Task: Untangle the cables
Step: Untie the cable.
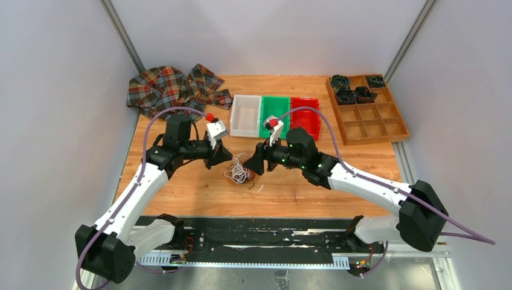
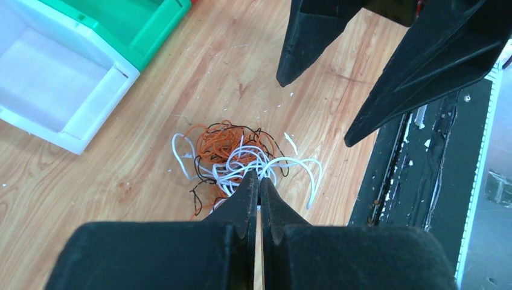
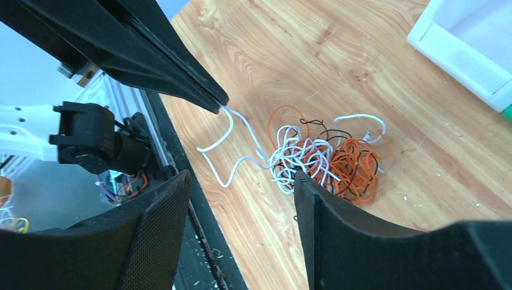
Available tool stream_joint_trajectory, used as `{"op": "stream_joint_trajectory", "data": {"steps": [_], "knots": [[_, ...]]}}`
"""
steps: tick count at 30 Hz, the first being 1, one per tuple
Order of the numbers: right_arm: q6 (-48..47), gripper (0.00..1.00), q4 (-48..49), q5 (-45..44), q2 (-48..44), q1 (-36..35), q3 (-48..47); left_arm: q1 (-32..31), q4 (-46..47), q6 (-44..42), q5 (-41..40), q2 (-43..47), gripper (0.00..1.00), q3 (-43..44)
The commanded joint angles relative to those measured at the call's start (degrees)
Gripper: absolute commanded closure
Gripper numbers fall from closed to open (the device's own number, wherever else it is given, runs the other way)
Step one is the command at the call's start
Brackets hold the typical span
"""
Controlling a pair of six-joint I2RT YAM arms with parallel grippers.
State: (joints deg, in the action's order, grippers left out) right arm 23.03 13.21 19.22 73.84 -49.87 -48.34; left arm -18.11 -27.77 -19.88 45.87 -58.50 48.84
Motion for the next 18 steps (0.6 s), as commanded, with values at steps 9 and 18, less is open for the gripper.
{"op": "stream_joint_trajectory", "data": {"steps": [9, 18], "knots": [[-8.62, 0.35, 16.10, -4.39, 10.96, -4.39, -1.96, 0.01, -3.10, 9.55, -0.71, 2.82, 0.99, 7.80], [-8.08, 0.44, 18.39, -7.18, 21.94, -4.54, -5.36, 0.13, -3.09, 11.76, -3.48, 3.95, 0.99, 9.86]]}}
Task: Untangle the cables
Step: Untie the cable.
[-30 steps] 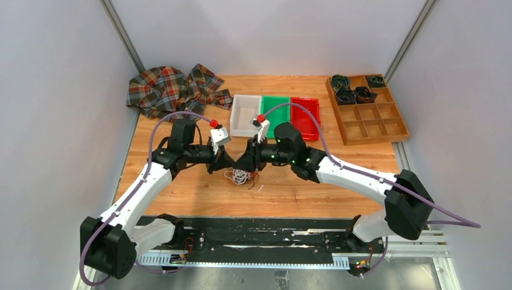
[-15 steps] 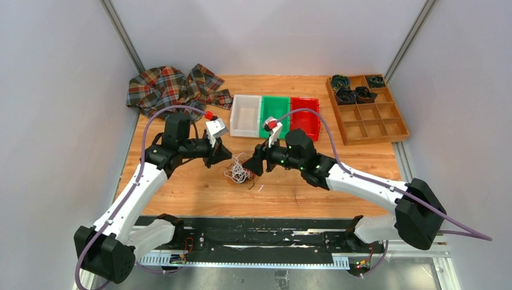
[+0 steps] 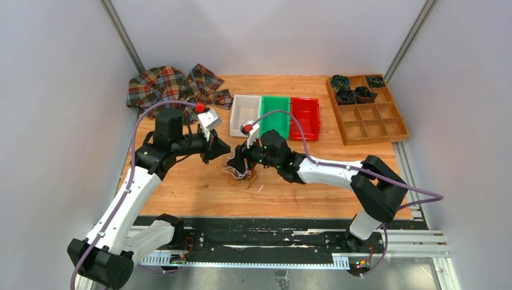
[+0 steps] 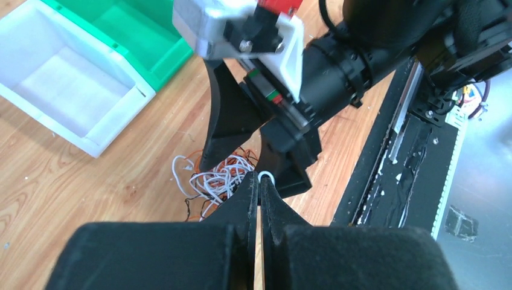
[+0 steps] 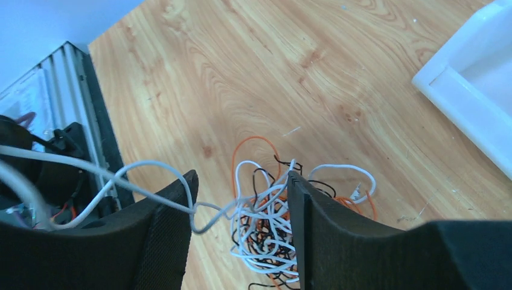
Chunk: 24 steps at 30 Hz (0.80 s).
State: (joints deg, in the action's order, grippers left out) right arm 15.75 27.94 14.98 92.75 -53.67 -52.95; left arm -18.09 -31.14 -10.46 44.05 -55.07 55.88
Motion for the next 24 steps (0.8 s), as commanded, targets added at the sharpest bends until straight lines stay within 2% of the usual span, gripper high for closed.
{"op": "stream_joint_trajectory", "data": {"steps": [1, 9, 16, 24], "knots": [[-0.40, 0.46, 3.85, -3.30, 3.77, -0.73, -0.34, 0.07, 0.81, 2.83, -2.41, 0.41, 0.99, 3.17], [2.92, 0.53, 7.43, -6.20, 5.44, -0.74, 7.99, 0.09, 3.99, 6.08, -8.82, -0.30, 0.99, 6.64], [5.21, 0.56, 9.23, -9.02, 1.14, -0.76, 17.63, 0.24, 3.29, 8.41, -12.39, 0.09, 0.99, 9.21], [6.58, 0.57, 8.52, -11.11, -4.00, -0.81, 25.53, 2.71, 2.15, 10.96, -14.73, -0.81, 0.99, 16.27]]}}
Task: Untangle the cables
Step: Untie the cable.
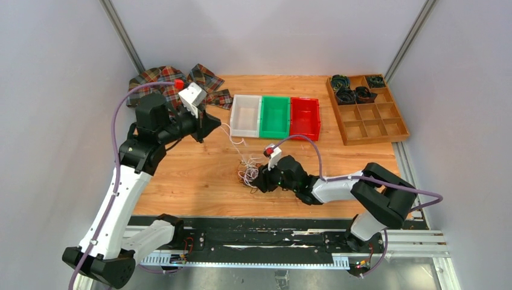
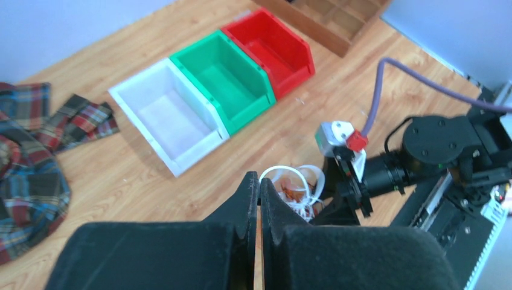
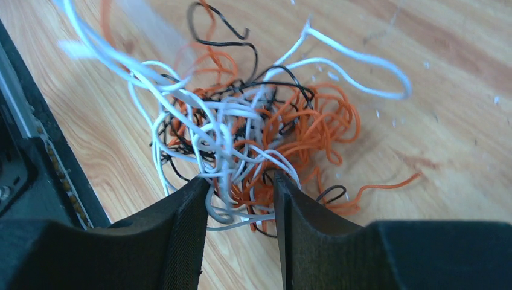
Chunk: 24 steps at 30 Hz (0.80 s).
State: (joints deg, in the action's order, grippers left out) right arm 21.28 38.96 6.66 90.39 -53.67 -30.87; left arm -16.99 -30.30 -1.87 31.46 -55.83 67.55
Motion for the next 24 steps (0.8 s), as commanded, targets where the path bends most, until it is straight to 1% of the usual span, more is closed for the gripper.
{"op": "stream_joint_trajectory", "data": {"steps": [1, 4, 6, 9, 11, 14, 17, 18, 24], "knots": [[1.20, 0.57, -3.02, -3.07, -2.50, -0.79, 4.21, 2.44, 1.60, 3.06, -2.57, -0.13, 0.99, 5.58], [1.96, 0.57, -4.16, -4.03, -6.55, -0.82, 7.35, 5.11, 3.18, 6.85, -2.85, -0.16, 0.99, 7.65], [2.23, 0.56, -5.84, -4.84, -9.56, -0.84, 8.79, 5.65, 3.34, 7.77, -2.56, -0.23, 0.99, 8.28], [2.00, 0.54, -10.18, -6.20, -14.57, -0.86, 8.91, 5.70, 4.04, 7.94, -2.08, -0.08, 0.99, 7.01], [1.45, 0.51, -14.53, -6.83, -18.20, -0.85, 7.46, 5.67, 4.28, 7.64, -2.21, 0.01, 0.99, 6.36], [-0.73, 0.42, -20.48, -7.89, -23.83, -0.82, 3.50, 5.66, 5.00, 7.81, -1.94, -0.06, 0.99, 5.58], [-4.30, 0.34, -22.51, -7.68, -26.61, -0.83, -1.57, 5.69, 5.22, 7.60, -2.00, -0.20, 0.99, 5.33], [-6.03, 0.32, -22.27, -7.06, -26.45, -0.82, -3.32, 5.74, 5.30, 7.59, -1.76, -0.24, 0.99, 5.25], [-13.50, 0.30, -24.58, -3.08, -19.62, -0.82, -18.93, 5.69, 5.26, 7.22, 0.65, -0.17, 0.99, 4.56]]}}
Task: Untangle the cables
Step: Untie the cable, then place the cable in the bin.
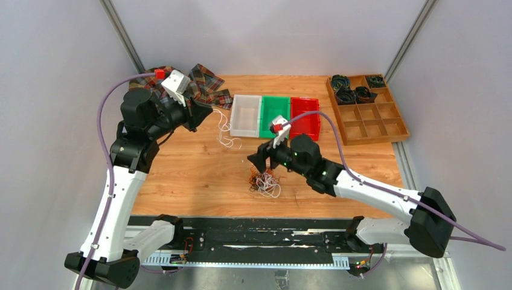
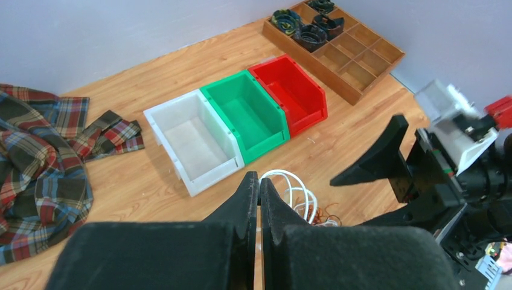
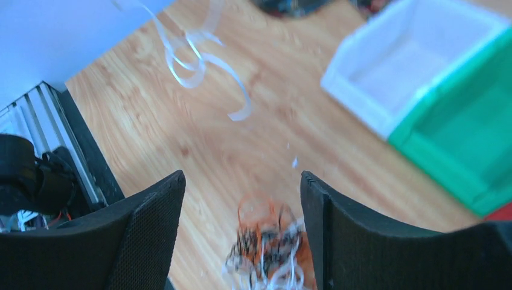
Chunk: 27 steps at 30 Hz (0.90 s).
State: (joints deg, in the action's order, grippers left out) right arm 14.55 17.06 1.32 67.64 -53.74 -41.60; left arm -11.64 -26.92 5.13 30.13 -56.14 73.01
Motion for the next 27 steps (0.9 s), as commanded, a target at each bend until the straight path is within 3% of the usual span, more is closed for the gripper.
{"op": "stream_joint_trajectory", "data": {"steps": [1, 13, 18, 19, 25, 26, 27], "knots": [[-7.82, 0.30, -1.97, 3.21, 3.81, -0.77, -10.29, 0.31, 1.79, 0.08, 2.39, 0.15, 0.99, -1.40], [-11.47, 0.33, 2.40, 19.17, 14.96, -0.80, -25.37, 0.31, 2.17, -0.60, 9.46, 0.27, 0.99, -5.00], [-10.67, 0.40, 3.43, 19.60, 18.92, -0.76, -28.93, 0.31, 2.65, -0.12, 11.12, -0.01, 0.99, -5.60], [-10.74, 0.45, 3.56, 19.41, 19.40, -0.80, -29.44, 0.31, 2.54, -0.16, 11.22, 0.06, 0.99, -5.67], [-10.68, 0.97, 3.29, 14.01, 18.92, 0.68, -27.94, 0.30, 3.47, -0.01, 11.34, 0.07, 0.99, -7.59], [-10.37, 0.99, 3.14, 12.95, 18.26, 1.34, -27.06, 0.30, 3.65, -0.03, 10.86, 0.09, 0.97, -8.00], [-9.82, 0.99, 2.97, 12.43, 17.28, 2.35, -26.16, 0.30, 3.83, 0.05, 10.05, 0.11, 0.88, -8.37]]}}
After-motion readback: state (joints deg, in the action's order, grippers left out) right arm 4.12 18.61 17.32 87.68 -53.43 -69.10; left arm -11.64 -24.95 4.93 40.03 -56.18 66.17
